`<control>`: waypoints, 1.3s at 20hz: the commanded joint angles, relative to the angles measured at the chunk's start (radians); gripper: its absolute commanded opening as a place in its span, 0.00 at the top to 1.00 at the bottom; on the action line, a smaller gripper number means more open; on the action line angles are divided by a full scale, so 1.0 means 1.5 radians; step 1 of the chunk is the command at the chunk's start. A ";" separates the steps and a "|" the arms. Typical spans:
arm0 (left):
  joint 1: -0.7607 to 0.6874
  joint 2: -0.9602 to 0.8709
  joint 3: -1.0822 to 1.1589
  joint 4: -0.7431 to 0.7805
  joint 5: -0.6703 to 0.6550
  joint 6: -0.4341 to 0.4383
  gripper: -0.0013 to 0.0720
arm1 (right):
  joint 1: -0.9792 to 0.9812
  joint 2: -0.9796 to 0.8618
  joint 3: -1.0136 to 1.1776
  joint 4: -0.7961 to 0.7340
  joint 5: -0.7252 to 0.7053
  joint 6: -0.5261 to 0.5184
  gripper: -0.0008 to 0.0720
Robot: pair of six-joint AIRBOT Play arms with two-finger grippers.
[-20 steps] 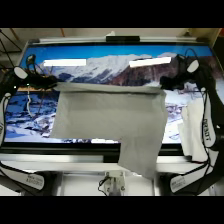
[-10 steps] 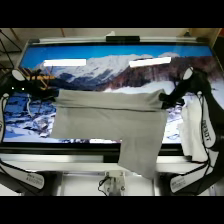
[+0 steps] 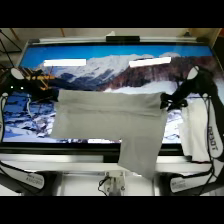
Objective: Fold the shirts.
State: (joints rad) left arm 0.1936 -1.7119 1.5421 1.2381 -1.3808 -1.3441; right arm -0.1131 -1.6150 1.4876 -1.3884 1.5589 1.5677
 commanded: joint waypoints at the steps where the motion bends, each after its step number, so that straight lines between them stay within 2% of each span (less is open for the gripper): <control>1: 0.037 0.058 -0.014 0.004 -0.087 0.019 0.32 | -0.030 0.096 -0.016 -0.101 0.046 -0.011 0.37; 4: 0.110 0.143 -0.202 0.002 -0.095 0.039 0.32 | -0.102 0.195 -0.119 -0.099 0.049 -0.025 0.37; 8: 0.192 0.248 -0.464 -0.029 -0.004 0.099 0.32 | -0.165 0.307 -0.258 -0.083 0.007 -0.046 0.36; 10: 0.202 0.260 -0.508 -0.058 0.036 0.122 0.32 | -0.169 0.328 -0.280 -0.067 -0.003 -0.046 0.37; 16: 0.175 0.255 -0.547 -0.087 0.112 0.120 0.32 | -0.169 0.329 -0.281 -0.016 -0.020 -0.039 0.37; 17: 0.171 0.254 -0.547 -0.095 0.121 0.120 0.38 | -0.169 0.329 -0.281 -0.016 -0.019 -0.039 0.37; 18: 0.167 0.254 -0.547 -0.110 0.129 0.120 0.50 | -0.169 0.329 -0.281 -0.016 -0.017 -0.039 0.37; 20: 0.163 0.255 -0.547 -0.135 0.130 0.120 0.85 | -0.169 0.329 -0.281 -0.018 -0.014 -0.039 0.37; 21: 0.161 0.255 -0.547 -0.144 0.124 0.121 0.94 | -0.168 0.329 -0.283 -0.017 -0.008 -0.037 0.37; 23: 0.161 0.257 -0.547 -0.148 0.112 0.121 0.94 | -0.167 0.351 -0.318 -0.006 0.007 -0.047 0.36; 26: 0.161 0.264 -0.547 -0.148 0.110 0.128 0.94 | -0.167 0.439 -0.475 0.014 -0.019 -0.067 0.36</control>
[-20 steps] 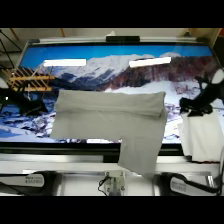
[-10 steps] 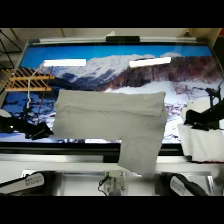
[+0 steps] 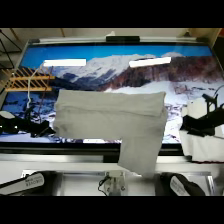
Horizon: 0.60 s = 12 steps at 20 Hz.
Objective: Fold the shirts.
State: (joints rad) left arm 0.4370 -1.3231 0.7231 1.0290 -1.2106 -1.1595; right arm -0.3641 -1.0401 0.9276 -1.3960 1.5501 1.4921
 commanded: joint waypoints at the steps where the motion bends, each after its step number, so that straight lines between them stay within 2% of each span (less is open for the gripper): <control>1: -0.001 0.008 -0.001 -0.009 -0.003 0.005 0.94 | 0.000 0.078 -0.158 0.036 -0.033 -0.027 0.36; 4: -0.001 0.014 -0.001 -0.009 -0.009 0.005 0.94 | 0.000 0.097 -0.282 0.123 -0.110 -0.066 0.36; 7: -0.001 0.024 -0.001 -0.009 -0.019 0.005 0.94 | 0.000 0.096 -0.341 0.134 -0.157 -0.067 0.36; 10: -0.001 0.029 -0.001 -0.009 -0.020 0.005 0.94 | 0.057 0.085 -0.346 0.137 -0.189 -0.058 0.36; 12: -0.001 0.029 -0.001 -0.011 -0.021 0.005 0.94 | 0.126 0.062 -0.346 0.122 -0.206 -0.020 0.36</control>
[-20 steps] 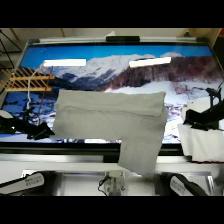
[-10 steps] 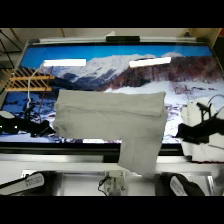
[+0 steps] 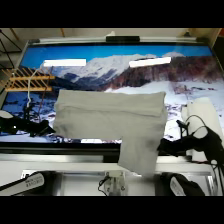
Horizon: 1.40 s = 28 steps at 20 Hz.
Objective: Fold the shirts.
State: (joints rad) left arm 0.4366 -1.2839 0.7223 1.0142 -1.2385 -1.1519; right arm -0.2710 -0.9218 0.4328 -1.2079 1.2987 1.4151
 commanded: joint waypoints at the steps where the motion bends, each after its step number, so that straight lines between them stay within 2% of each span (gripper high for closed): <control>1: -0.001 0.003 0.000 -0.002 -0.002 0.000 0.94 | 0.097 -0.034 -0.016 -0.018 -0.040 0.057 0.36; 4: -0.001 0.003 0.000 -0.002 -0.002 0.000 0.94 | 0.147 -0.080 -0.016 -0.018 -0.051 0.084 0.37; 5: -0.001 0.003 0.000 -0.002 -0.002 0.000 0.94 | 0.154 -0.087 -0.016 -0.014 -0.058 0.090 0.46; 6: -0.001 0.003 0.000 -0.002 -0.002 0.002 0.94 | 0.154 -0.086 -0.015 -0.014 -0.061 0.097 0.69; 7: -0.001 0.003 0.001 -0.002 -0.002 0.011 0.94 | 0.152 -0.081 -0.007 -0.016 -0.058 0.102 0.86; 8: -0.001 0.003 0.007 -0.002 -0.003 0.021 0.94 | 0.152 -0.073 0.007 -0.020 -0.049 0.101 0.89; 10: 0.000 0.012 0.034 -0.012 -0.023 0.074 0.94 | 0.152 -0.046 0.068 -0.022 -0.025 0.073 0.89; 12: -0.001 0.020 0.092 -0.014 -0.039 0.076 0.94 | 0.152 -0.027 0.160 -0.051 -0.006 0.072 0.89; 14: -0.005 0.017 0.161 -0.014 -0.031 0.043 0.94 | 0.153 -0.044 0.250 -0.112 -0.017 0.102 0.89; 17: -0.047 -0.024 0.242 -0.014 0.019 -0.007 0.94 | 0.153 -0.154 0.347 -0.104 -0.074 0.101 0.89; 20: -0.101 -0.117 0.344 -0.014 0.035 -0.064 0.94 | 0.151 -0.293 0.463 -0.106 -0.113 0.115 0.89; 24: -0.109 -0.244 0.500 -0.014 0.035 -0.143 0.94 | 0.140 -0.435 0.650 -0.108 -0.140 0.132 0.89; 28: -0.134 -0.329 0.578 -0.021 0.036 -0.156 0.94 | 0.133 -0.533 0.746 -0.066 -0.174 0.155 0.89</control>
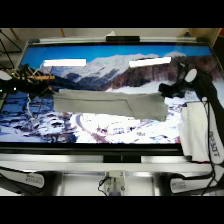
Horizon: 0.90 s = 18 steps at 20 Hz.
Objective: Fold the shirts.
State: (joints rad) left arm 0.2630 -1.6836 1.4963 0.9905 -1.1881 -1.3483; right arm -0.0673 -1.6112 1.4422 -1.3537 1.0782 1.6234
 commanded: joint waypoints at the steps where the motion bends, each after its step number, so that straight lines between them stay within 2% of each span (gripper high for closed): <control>1: -0.028 -0.076 0.062 -0.005 0.002 -0.025 0.94 | 0.001 -0.091 0.073 0.050 -0.024 0.015 0.88; 2: -0.038 -0.091 0.062 -0.005 -0.001 -0.025 0.91 | 0.006 -0.109 0.073 0.065 -0.015 0.011 0.85; 3: -0.044 -0.099 0.062 -0.005 -0.008 -0.025 0.69 | 0.010 -0.121 0.073 0.072 0.005 0.001 0.63; 4: -0.047 -0.103 0.062 -0.004 -0.020 -0.025 0.34 | 0.009 -0.122 0.073 0.071 0.037 -0.037 0.15; 5: -0.044 -0.101 0.064 -0.002 -0.032 -0.025 0.23 | 0.005 -0.115 0.073 0.064 0.076 -0.083 0.08; 9: -0.025 -0.092 0.124 -0.003 -0.125 -0.022 0.26 | -0.047 -0.089 0.073 -0.020 0.200 -0.108 0.08; 12: -0.032 -0.061 0.138 -0.003 -0.148 -0.022 0.26 | -0.069 -0.108 0.070 0.045 0.207 -0.115 0.06; 18: -0.084 -0.008 0.138 -0.003 -0.159 -0.022 0.26 | -0.065 -0.178 0.070 0.101 0.195 -0.104 0.06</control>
State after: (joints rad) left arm 0.1715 -1.7241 1.6997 0.9859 -1.4105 -1.3830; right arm -0.1623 -1.8366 1.5467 -1.2594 1.3621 1.4555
